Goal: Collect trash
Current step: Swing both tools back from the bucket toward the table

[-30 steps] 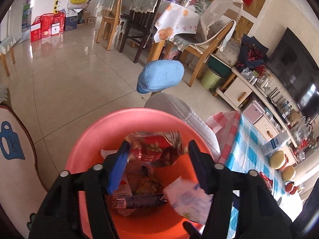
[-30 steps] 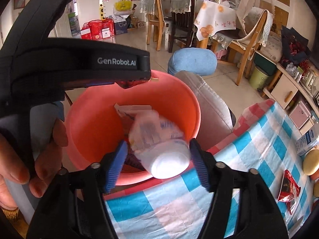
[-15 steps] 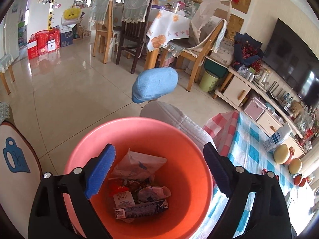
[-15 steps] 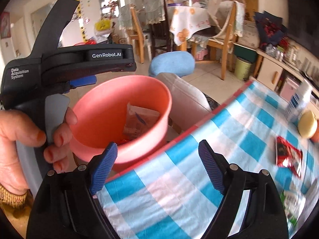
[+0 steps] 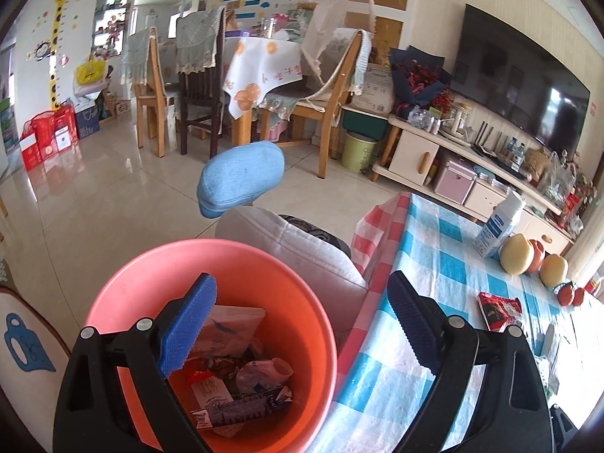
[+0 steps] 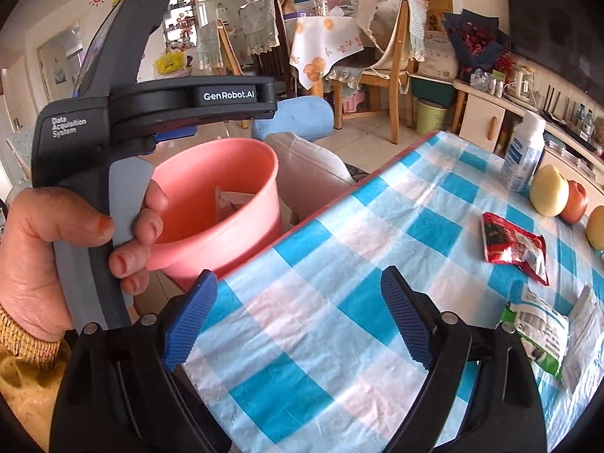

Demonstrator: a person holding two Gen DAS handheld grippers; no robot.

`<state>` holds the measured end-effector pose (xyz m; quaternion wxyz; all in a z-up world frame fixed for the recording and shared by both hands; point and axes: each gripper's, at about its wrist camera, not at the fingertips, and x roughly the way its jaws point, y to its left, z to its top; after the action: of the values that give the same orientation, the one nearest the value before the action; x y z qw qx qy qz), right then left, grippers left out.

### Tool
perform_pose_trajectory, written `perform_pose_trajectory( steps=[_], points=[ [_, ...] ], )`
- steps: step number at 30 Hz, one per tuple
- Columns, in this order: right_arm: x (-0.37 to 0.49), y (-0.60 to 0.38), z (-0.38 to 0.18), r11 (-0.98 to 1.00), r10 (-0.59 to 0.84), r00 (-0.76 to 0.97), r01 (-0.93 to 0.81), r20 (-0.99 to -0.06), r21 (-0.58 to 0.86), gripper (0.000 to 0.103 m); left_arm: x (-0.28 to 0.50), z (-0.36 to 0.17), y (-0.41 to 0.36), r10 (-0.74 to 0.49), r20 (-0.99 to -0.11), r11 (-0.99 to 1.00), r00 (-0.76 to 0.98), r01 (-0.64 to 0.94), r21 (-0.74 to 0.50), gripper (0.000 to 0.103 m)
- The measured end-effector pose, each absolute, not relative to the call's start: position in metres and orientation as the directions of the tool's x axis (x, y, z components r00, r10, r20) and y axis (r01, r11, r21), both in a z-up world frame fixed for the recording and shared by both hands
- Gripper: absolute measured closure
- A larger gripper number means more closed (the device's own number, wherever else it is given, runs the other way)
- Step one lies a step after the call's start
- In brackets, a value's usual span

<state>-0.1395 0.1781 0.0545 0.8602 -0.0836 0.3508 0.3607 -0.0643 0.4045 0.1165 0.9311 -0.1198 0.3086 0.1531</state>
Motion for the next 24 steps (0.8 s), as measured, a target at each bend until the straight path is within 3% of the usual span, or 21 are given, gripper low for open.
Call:
perform_pose_trajectory(
  steps=[24],
  points=[
    [-0.145,0.069,0.07,0.828,0.513,0.614,-0.539,-0.6,0.155,0.011,-0.043,0.104,0.318,0.064,-0.628,0.98,0.776,-0.167,-0.106,0.012]
  ],
)
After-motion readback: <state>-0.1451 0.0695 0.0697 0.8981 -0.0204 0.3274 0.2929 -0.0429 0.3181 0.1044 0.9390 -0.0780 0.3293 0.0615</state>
